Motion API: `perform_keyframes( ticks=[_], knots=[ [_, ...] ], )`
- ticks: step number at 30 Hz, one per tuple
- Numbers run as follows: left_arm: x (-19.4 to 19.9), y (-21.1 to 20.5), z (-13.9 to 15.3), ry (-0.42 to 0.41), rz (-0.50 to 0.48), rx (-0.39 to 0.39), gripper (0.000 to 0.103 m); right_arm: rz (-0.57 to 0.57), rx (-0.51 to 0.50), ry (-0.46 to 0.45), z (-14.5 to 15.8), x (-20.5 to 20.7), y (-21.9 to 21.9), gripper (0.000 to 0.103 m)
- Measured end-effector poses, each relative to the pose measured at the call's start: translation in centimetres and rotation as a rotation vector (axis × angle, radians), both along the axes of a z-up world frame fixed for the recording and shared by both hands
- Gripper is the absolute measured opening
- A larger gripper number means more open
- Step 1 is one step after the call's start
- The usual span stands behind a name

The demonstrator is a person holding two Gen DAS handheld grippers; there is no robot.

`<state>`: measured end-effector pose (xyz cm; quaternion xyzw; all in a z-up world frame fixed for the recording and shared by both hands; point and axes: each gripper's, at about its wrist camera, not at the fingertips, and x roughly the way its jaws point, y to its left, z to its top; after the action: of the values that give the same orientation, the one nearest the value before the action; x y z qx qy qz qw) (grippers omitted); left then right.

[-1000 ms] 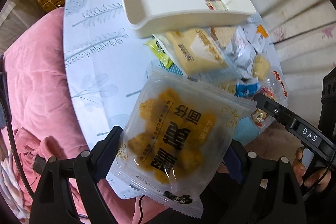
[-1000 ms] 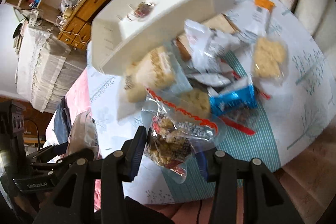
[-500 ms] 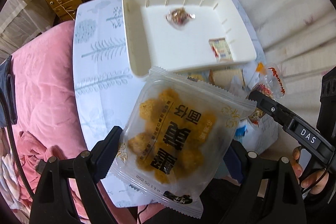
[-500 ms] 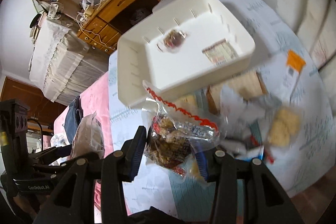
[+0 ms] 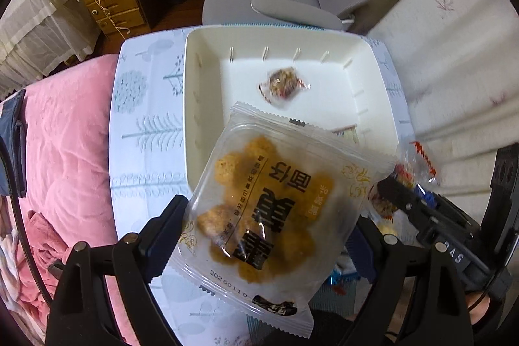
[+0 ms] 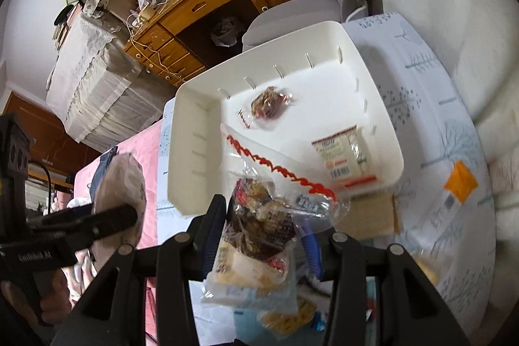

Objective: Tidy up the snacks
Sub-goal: 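Lift the fried-snack bag with the left gripper and carry it over the tray, then open the left gripper to drop the fried-snack bag into the tray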

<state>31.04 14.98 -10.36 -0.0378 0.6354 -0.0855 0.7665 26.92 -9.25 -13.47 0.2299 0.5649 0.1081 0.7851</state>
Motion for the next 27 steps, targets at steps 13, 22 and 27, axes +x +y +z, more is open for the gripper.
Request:
perform_keyframes(
  ticks=[13, 22, 27],
  knots=[
    [2.7, -0.9, -2.1, -0.029, 0.079, -0.069, 0.093, 0.051, 0.025, -0.028, -2.2, 3.0, -0.6, 0.045],
    [1.6, -0.1, -0.8, -0.071, 0.093, -0.112, 0.096, 0.045, 0.055, -0.003, -2.0, 2.0, -0.6, 0.052],
    [-0.6, 0.6, -0.1, -0.083, 0.072, -0.144, 0.096, 0.007, 0.044, -0.013, -1.1, 0.3, -0.8, 0.057]
  ],
)
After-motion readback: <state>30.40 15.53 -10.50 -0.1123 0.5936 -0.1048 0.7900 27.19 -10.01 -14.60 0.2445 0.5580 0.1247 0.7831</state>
